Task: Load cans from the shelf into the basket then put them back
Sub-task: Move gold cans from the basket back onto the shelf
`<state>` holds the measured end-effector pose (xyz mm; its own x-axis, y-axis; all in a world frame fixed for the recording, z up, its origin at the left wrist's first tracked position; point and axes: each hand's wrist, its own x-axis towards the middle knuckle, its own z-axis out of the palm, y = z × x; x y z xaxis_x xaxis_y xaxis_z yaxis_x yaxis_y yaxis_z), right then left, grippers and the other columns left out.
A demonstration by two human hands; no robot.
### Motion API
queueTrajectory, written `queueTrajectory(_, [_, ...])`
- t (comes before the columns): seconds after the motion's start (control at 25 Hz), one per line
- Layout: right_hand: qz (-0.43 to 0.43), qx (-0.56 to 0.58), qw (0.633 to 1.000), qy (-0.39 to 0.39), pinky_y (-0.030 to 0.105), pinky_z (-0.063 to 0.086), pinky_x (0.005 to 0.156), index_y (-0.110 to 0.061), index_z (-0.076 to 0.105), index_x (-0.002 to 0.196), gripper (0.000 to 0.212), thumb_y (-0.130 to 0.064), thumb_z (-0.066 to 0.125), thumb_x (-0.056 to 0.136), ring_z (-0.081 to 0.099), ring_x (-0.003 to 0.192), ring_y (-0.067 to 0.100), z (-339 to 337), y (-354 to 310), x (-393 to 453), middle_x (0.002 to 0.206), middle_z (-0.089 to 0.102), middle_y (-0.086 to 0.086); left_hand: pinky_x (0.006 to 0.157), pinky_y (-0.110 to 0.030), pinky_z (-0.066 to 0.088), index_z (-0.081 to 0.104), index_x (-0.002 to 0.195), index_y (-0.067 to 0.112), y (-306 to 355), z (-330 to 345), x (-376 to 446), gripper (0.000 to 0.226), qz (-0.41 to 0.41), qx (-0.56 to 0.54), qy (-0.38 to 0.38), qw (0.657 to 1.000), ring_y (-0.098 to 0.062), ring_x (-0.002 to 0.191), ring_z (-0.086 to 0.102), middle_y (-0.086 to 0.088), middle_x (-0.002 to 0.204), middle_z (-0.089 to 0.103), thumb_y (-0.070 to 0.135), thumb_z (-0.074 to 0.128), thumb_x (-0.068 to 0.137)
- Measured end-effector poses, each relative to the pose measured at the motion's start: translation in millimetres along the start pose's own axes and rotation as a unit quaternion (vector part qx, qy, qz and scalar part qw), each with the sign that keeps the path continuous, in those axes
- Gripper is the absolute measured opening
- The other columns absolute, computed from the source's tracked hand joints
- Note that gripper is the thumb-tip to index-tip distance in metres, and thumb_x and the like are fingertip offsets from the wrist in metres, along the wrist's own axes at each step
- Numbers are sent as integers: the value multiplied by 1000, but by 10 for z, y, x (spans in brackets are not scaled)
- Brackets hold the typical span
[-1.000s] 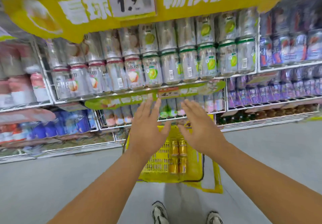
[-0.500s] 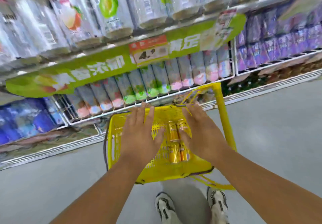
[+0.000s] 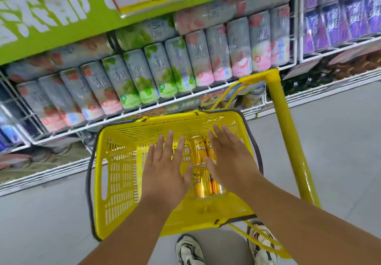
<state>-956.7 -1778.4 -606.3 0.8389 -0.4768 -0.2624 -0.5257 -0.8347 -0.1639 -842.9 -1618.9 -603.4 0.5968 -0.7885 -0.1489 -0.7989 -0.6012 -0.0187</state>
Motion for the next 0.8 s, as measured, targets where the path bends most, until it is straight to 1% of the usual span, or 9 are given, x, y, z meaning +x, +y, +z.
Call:
queueTrajectory(0.04, [5,4,1000,7,48,35,114,-11,45,150,73,-52,54,90,33,147,30,85,-3,20,157,40,11,123,-50,14,26,158,24,-4,100,23,70,-1,0,-4,1000,-31,154,8,-9,168,10,58,36,97])
queueTrajectory(0.08, [1,6,1000,14,49,37,112,-10,48,148,72,-51,58,89,36,146,31,183,9,47,155,43,11,123,-50,13,26,158,25,-5,190,44,70,-2,1,-8,1000,-31,155,8,-9,168,10,58,36,98])
queueTrajectory(0.24, [5,28,1000,9,49,33,117,-9,42,151,73,-47,56,91,29,149,33,591,63,180,159,36,13,122,-49,12,29,157,24,2,561,134,70,2,-6,-17,1000,-31,154,10,-9,167,12,57,38,97])
queueTrajectory(0.4, [32,63,997,0,47,34,115,-11,39,153,72,-43,60,91,31,148,34,884,73,328,160,34,14,120,-50,15,35,155,21,17,877,228,71,1,-4,-27,1000,-34,153,17,-12,165,20,57,42,94])
queueTrajectory(0.52, [63,94,993,-22,44,34,116,-12,30,155,69,-40,52,96,29,146,32,1017,82,462,160,29,13,119,-51,15,39,154,18,41,1103,301,73,-4,1,-33,999,-35,152,20,-14,164,23,59,37,93])
queueTrajectory(0.64, [112,139,984,-19,41,42,107,-12,25,156,65,-37,48,99,36,137,29,1121,82,584,153,31,10,119,-51,17,37,154,19,71,1272,434,77,-21,-2,-50,999,-33,152,19,-12,164,22,63,30,91])
queueTrajectory(0.68, [135,150,979,-36,41,44,103,-12,24,156,65,-35,48,100,38,134,29,1159,89,628,149,32,10,121,-50,17,35,155,20,82,1316,482,78,-26,-4,-61,998,-32,153,16,-11,165,19,64,27,91])
queueTrajectory(0.76, [198,193,960,-52,39,47,94,-10,29,151,58,-29,48,100,46,127,31,1234,114,704,141,37,12,124,-50,13,26,158,21,136,1379,577,82,-30,-5,-89,996,-30,154,6,-10,167,11,68,22,92])
queueTrajectory(0.8, [231,236,942,-67,39,46,92,-8,35,147,52,-26,47,101,49,123,33,1254,113,763,138,40,14,125,-48,10,21,159,21,168,1407,610,83,-34,-11,-104,994,-29,155,2,-9,167,7,69,22,92])
